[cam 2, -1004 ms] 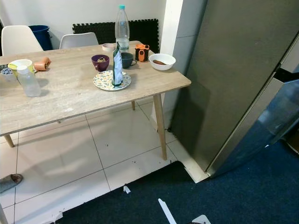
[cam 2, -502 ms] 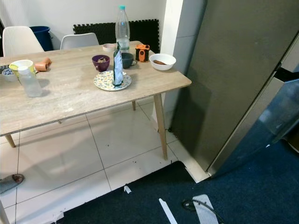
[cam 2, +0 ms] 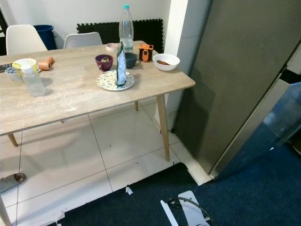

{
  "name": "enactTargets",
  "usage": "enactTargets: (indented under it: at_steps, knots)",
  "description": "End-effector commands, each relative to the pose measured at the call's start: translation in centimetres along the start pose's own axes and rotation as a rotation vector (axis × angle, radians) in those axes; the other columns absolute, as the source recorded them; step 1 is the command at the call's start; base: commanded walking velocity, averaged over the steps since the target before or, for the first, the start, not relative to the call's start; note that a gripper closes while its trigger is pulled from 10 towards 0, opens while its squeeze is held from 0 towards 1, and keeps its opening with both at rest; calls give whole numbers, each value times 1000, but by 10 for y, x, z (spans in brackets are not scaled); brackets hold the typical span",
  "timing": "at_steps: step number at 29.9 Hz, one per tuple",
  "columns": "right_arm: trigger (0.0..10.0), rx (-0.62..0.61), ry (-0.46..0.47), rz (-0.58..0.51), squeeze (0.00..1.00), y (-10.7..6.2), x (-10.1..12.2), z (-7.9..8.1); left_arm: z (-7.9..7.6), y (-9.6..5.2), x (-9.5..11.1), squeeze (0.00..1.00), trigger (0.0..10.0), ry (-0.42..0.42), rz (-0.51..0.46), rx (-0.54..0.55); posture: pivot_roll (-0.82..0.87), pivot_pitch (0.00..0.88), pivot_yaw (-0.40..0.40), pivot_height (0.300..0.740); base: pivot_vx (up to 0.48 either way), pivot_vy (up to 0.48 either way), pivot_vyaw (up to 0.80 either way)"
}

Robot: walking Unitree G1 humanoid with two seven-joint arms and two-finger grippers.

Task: Restocking fridge

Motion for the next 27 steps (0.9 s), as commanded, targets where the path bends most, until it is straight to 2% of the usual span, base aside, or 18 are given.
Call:
enactTargets:
  at_steps: [1, 2, 3, 4, 6, 9, 10, 13, 14, 15, 17, 18, 20, 22, 24, 25, 26, 27]
  knots:
    - [10000, -18, -16, 27, 0, -2, -10, -7, -4, 0, 3, 0, 10000, 144, -27, -57, -63, 0, -34, 740, 0, 0, 0]
    - [10000, -18, -16, 27, 0, -2, -10, -7, -4, 0, 3, 0, 10000, 144, -27, -57, -63, 0, -34, 740, 0, 0, 0]
    - [10000, -34, -13, 35, 0, -3, -13, -14, -64, -10, -27, 0, 10000, 390, -37, -371, -68, 4, -33, 740, 0, 0, 0]
    - [10000, -40, -12, 36, 0, -3, -14, -17, -80, -16, -42, 0, 10000, 485, -24, -472, -68, 13, -35, 740, 0, 0, 0]
    - [10000, -43, -12, 37, 0, -4, -14, -18, -87, -20, -52, 0, 10000, 540, -13, -523, -68, 13, -35, 740, 0, 0, 0]
    - [10000, -45, -14, 36, 0, -4, -14, -19, -80, -20, -60, 0, 10000, 557, 20, -494, -73, 28, -38, 740, 0, 0, 0]
    - [10000, -46, -16, 35, 0, -4, -13, -20, -58, -14, -57, 0, 10000, 462, 46, -359, -69, 33, -41, 740, 0, 0, 0]
    - [10000, -48, -16, 29, 0, -4, -12, -20, 18, -7, -42, 0, 10000, -4, 69, 24, -69, 43, -41, 740, 0, 0, 0]
    - [10000, -49, -13, 27, 0, -4, -12, -20, 34, -8, -38, 0, 10000, -111, 64, 98, -69, 43, -41, 740, 0, 0, 0]
    - [10000, -49, -13, 27, 0, -4, -12, -20, 34, -8, -38, 0, 10000, -111, 64, 98, -69, 43, -41, 740, 0, 0, 0]
    - [10000, -43, -8, 21, 0, -3, -10, -16, 65, -10, -22, 0, 10000, -385, 8, 238, -70, 43, -38, 740, 0, 0, 0]
    - [10000, -43, -8, 21, 0, -3, -10, -16, 65, -10, -22, 0, 10000, -385, 8, 238, -70, 43, -38, 740, 0, 0, 0]
    - [10000, -38, -7, 18, 0, -2, -9, -13, 81, -12, -6, 0, 10000, -598, -62, 306, -70, 43, -38, 740, 0, 0, 0]
    - [10000, -32, -7, 19, 0, -2, -9, -10, 87, -12, 26, 0, 10000, -783, -207, 285, -70, 43, -38, 740, 0, 0, 0]
    - [10000, -32, -7, 19, 0, -2, -9, -10, 87, -12, 26, 0, 10000, -783, -207, 285, -70, 43, -38, 740, 0, 0, 0]
    - [10000, -30, -9, 22, 0, -2, -10, -9, 76, -11, 57, 0, 10000, -881, -328, 184, -65, 27, -34, 740, 0, 0, 0]
    - [10000, -30, -9, 22, 0, -2, -10, -9, 76, -11, 57, 0, 10000, -881, -328, 184, -65, 27, -34, 740, 0, 0, 0]
    - [10000, -30, -12, 24, 0, -2, -10, -9, 65, -10, 70, 0, 10000, -886, -364, 118, -65, 27, -34, 740, 0, 0, 0]
Point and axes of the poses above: a point about 5 cm out from each wrist's last joint towards the gripper, its own y axis pointing out of the wrist towards the gripper, its own x axis along the axis of the wrist's last joint, z = x × y, the point moved 5 cm from there along y, pointing out of the wrist towards the gripper, and after that the axes turned 13 degrees about y, right-handed, at the moved point
